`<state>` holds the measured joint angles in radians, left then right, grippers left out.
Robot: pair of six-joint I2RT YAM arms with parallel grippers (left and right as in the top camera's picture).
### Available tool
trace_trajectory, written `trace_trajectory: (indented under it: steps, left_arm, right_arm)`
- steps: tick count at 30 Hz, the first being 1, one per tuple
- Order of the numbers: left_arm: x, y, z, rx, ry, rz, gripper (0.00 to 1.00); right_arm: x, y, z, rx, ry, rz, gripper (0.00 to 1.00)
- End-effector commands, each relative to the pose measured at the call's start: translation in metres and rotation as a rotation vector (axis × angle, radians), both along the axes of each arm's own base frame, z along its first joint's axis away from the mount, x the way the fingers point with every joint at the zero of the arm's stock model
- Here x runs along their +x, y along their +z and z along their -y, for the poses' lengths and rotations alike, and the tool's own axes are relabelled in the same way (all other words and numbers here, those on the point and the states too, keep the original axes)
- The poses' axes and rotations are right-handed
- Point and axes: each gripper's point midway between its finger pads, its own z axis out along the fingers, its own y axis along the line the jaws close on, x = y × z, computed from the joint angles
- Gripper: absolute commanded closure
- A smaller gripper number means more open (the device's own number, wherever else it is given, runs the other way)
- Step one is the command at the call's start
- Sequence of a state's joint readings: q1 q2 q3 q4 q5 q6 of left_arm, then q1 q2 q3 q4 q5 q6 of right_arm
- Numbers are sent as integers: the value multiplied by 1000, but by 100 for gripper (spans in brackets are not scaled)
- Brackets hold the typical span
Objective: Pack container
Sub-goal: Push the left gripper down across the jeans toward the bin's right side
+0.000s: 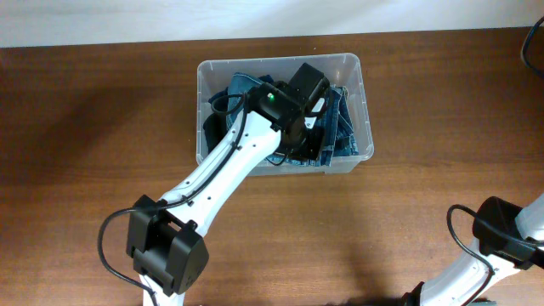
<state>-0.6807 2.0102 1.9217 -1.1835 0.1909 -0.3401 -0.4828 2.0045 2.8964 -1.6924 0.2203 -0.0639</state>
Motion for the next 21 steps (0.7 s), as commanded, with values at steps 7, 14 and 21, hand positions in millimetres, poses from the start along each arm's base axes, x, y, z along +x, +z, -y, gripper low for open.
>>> trace_trajectory:
  steps: [7,14,21]
  left_arm:
    - [1,-4,-3,30,-6,15,99]
    - [6,-31,1,59,-7,-21,99]
    - [17,-65,9,74,-8,-38,99]
  right_arm:
    - [-2,-1,1,-1,-9,-9,2]
    - [-2,-1,1,-1,-9,-9,2]
    - [-2,-2,1,-1,-9,-9,2]
